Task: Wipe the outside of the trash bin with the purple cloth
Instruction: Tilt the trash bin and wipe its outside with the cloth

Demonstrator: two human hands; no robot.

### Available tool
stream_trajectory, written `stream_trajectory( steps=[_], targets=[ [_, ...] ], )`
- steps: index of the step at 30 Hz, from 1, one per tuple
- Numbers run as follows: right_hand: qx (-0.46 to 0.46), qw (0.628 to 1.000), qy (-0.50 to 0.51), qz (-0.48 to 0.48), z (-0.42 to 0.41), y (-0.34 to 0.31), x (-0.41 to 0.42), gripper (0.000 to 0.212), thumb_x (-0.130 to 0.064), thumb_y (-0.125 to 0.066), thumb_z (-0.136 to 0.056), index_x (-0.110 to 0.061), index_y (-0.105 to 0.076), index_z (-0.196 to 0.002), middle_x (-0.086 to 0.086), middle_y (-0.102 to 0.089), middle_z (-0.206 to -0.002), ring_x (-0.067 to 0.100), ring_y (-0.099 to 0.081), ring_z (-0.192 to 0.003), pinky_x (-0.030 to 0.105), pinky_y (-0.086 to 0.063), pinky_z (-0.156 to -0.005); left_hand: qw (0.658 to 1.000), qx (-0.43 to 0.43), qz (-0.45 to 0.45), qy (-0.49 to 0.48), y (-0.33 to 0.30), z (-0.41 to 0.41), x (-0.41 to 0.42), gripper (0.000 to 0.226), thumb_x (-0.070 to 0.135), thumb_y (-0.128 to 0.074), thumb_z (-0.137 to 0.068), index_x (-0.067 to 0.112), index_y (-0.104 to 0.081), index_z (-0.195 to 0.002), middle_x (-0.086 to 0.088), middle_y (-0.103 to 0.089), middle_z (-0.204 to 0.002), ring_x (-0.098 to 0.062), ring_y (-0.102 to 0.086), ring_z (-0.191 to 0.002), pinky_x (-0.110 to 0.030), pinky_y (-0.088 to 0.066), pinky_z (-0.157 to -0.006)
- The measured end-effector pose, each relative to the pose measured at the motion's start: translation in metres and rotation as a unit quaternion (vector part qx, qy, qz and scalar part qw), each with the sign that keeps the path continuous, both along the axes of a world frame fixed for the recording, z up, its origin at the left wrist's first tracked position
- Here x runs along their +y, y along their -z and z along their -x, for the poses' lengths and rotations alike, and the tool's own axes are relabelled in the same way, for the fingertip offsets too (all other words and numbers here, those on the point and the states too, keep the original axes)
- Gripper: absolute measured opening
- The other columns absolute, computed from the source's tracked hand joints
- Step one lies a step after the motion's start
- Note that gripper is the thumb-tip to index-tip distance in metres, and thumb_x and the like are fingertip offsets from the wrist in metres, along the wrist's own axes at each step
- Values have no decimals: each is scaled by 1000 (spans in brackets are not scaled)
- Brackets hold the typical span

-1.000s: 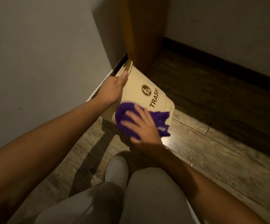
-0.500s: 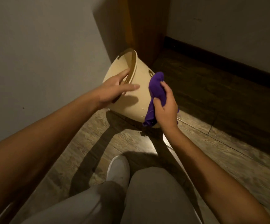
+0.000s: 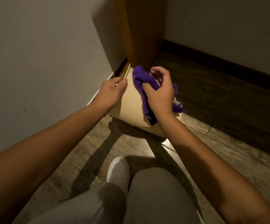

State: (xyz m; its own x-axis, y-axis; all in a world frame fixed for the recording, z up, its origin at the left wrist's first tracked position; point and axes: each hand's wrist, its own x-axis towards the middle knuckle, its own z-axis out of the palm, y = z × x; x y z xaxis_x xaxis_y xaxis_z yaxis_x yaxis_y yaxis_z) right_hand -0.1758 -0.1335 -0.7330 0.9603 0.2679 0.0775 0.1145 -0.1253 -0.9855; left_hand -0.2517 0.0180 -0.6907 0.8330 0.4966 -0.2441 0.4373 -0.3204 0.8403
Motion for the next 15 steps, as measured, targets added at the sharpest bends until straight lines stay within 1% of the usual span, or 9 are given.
stream_trajectory(
  steps=[1,2,4,5,6,7,9,12,15],
  targets=[
    [-16,999,-27,11,1,-6,1,41,-20,-75,-92,-25,-61,-130,-21,-64,-122,-10,-60,-111,14,-51,-96,1000,5,12,-11,1,1,-1,29,41,-47,-105,24,-70,-105,-1,-74,-99,-18,-70,-94,-40,-53,-83],
    [-39,996,-72,32,1,-8,0,37,-25,-74,-94,-22,-64,-130,-14,-66,-129,-6,-59,-116,22,-49,-106,1000,4,19,-20,1,2,-2,28,40,-47,-105,26,-70,-102,-2,-74,-97,-22,-70,-93,-42,-53,-83],
    [-125,967,-182,128,7,0,-9,40,-37,-63,-99,-21,-66,-136,-1,-61,-149,13,-49,-141,41,-28,-126,999,-8,21,-27,4,3,-2,26,37,-48,-105,27,-71,-98,-1,-75,-94,-21,-70,-90,-40,-52,-83],
    [-179,940,-220,188,10,8,-19,45,-42,-58,-100,-24,-62,-142,0,-53,-157,21,-39,-151,49,-16,-128,999,-10,22,-25,6,4,-2,26,37,-48,-105,28,-71,-98,-2,-74,-95,-22,-70,-91,-41,-52,-84],
    [-218,917,-236,237,11,18,-30,51,-48,-53,-101,-28,-56,-148,-2,-45,-163,26,-30,-156,54,-9,-128,999,-7,23,-21,6,3,-3,26,39,-47,-105,29,-70,-98,-3,-74,-97,-24,-69,-93,-43,-52,-85],
    [-235,906,-232,266,9,27,-42,55,-53,-49,-102,-31,-50,-152,-3,-41,-166,29,-25,-158,58,-8,-128,1000,1,22,-19,6,2,-3,27,42,-47,-104,29,-69,-96,-3,-73,-97,-25,-68,-95,-43,-51,-84],
    [-209,921,-175,278,1,41,-60,59,-56,-47,-102,-29,-46,-155,0,-41,-166,30,-27,-157,61,-16,-126,999,19,22,-22,7,1,-3,30,47,-46,-102,28,-69,-100,0,-70,-97,-23,-65,-93,-40,-50,-77],
    [-140,953,-84,256,-8,51,-64,57,-49,-52,-102,-19,-54,-150,5,-53,-157,29,-41,-150,59,-33,-121,998,21,33,-48,9,2,-4,37,48,-46,-103,21,-69,-116,1,-69,-102,-20,-64,-94,-36,-46,-74],
    [-182,954,-69,230,11,53,-51,48,-35,-56,-97,-16,-63,-141,8,-62,-148,31,-52,-142,59,-37,-119,993,41,60,-88,17,6,-3,38,45,-46,-104,19,-66,-124,1,-68,-102,-17,-64,-89,-33,-46,-69]
  ],
)
